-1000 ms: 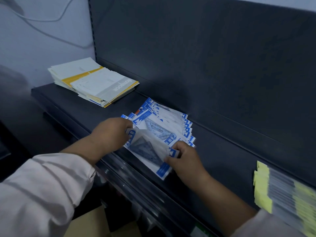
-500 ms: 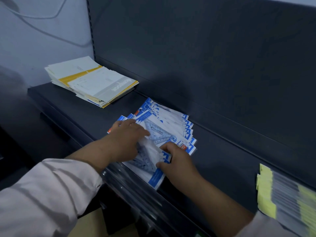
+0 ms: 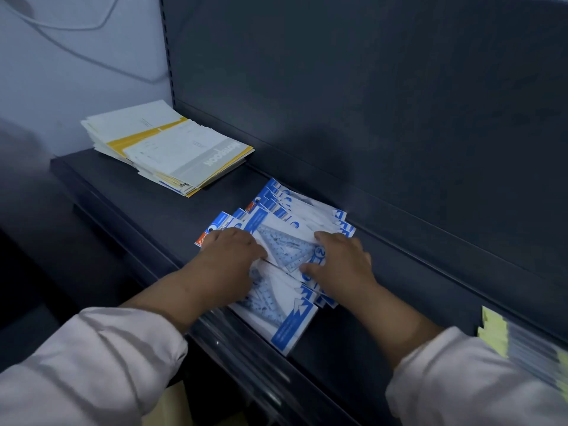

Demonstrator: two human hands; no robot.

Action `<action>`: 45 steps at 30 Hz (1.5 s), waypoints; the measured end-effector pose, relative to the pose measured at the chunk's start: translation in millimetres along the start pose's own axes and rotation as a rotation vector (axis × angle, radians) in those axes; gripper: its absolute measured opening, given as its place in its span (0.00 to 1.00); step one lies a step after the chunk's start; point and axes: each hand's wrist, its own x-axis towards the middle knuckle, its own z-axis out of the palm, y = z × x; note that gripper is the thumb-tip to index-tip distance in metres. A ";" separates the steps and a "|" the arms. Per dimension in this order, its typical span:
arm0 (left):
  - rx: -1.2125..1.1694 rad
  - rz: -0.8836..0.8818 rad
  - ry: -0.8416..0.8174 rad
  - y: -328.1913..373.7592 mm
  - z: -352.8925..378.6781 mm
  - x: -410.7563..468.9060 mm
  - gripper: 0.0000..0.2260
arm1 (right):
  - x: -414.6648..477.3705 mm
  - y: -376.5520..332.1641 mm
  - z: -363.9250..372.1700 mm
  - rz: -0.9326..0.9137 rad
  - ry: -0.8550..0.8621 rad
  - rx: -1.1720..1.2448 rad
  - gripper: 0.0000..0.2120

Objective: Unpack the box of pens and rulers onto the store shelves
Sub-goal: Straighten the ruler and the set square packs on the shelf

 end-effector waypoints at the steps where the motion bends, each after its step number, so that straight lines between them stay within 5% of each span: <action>1: -0.003 -0.003 -0.004 -0.1 -0.7 -0.1 0.22 | 1.9 -0.2 0.3 0.019 -0.003 0.001 0.33; 7: -0.059 -0.056 0.014 -1.6 -2.5 -1.0 0.23 | 6.4 5.8 -0.2 0.088 0.110 0.243 0.13; 11: -0.191 -0.120 0.081 2.7 -9.5 2.2 0.21 | 5.7 10.8 -9.0 0.093 0.192 0.328 0.10; 17: -0.963 -0.305 0.056 23.3 -31.3 5.6 0.13 | -9.4 2.4 -30.5 0.214 0.062 1.048 0.05; 20: -1.291 -0.341 -0.070 33.8 -41.2 9.2 0.11 | -19.1 -5.5 -32.3 0.207 -0.058 1.194 0.03; 24: -1.473 -0.351 -0.005 40.9 -50.9 9.0 0.09 | -32.7 -11.7 -34.0 0.134 -0.186 1.210 0.04; 29: -0.946 -0.268 0.053 24.0 -71.4 1.9 0.08 | -36.1 1.4 -41.7 0.175 -0.030 1.136 0.16; 36: 0.024 -0.048 -0.104 14.1 -81.9 3.8 0.15 | -45.6 5.2 -31.5 0.076 -0.007 1.019 0.24; 40: 0.119 0.026 -0.120 19.7 -68.3 4.6 0.19 | -47.0 -8.2 -19.8 -0.007 -0.038 0.845 0.22; 45: 0.145 0.006 -0.112 15.9 -52.7 1.2 0.17 | -48.3 -18.4 0.6 -0.048 -0.071 0.528 0.07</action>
